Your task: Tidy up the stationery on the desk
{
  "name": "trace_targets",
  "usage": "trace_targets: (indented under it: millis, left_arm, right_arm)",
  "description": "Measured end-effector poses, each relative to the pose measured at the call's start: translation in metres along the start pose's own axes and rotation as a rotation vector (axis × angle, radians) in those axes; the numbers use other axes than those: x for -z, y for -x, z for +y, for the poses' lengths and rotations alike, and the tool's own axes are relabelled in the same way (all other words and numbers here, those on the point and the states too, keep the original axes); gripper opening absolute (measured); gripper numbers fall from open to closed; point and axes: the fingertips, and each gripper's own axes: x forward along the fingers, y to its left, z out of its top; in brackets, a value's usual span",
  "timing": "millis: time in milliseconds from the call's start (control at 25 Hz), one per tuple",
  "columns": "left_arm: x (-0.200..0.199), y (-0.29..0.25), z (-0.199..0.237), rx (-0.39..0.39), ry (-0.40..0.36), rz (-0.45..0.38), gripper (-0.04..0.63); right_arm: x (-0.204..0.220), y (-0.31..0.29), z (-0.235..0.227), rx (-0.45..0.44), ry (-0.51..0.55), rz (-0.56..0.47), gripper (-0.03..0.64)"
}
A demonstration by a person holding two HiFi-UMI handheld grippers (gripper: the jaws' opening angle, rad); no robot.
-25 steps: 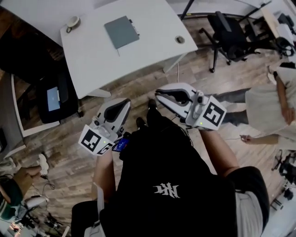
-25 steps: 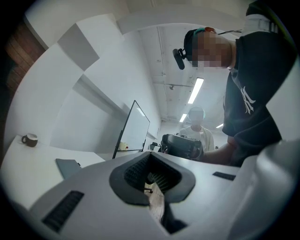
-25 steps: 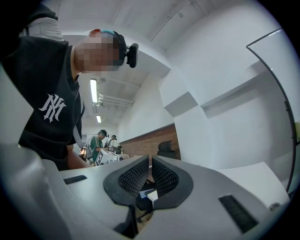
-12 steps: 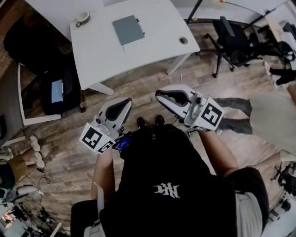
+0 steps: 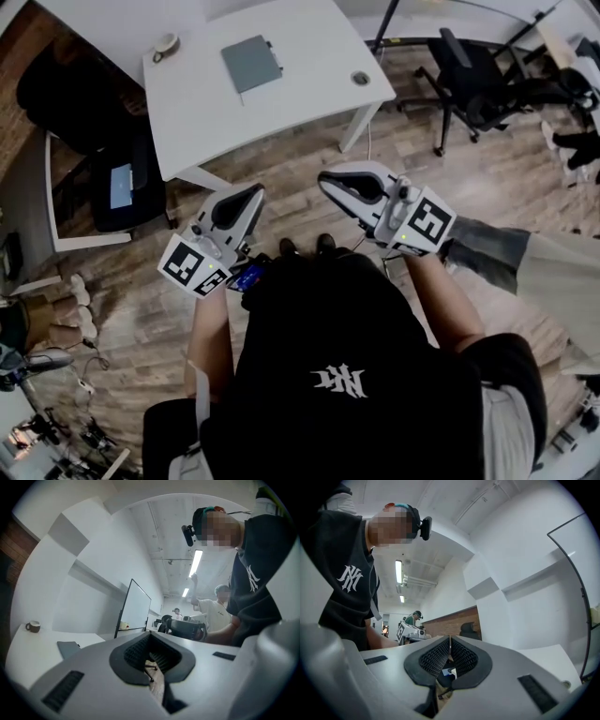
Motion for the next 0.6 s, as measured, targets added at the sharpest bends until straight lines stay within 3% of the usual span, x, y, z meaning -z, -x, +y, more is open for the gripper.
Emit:
trace_targets:
  millis: [600]
  left_arm:
    - [0.014, -0.027, 0.002, -0.019, 0.028, 0.047, 0.003]
  right_arm:
    - [-0.006, 0.028, -0.028, 0.013, -0.013, 0.000, 0.041]
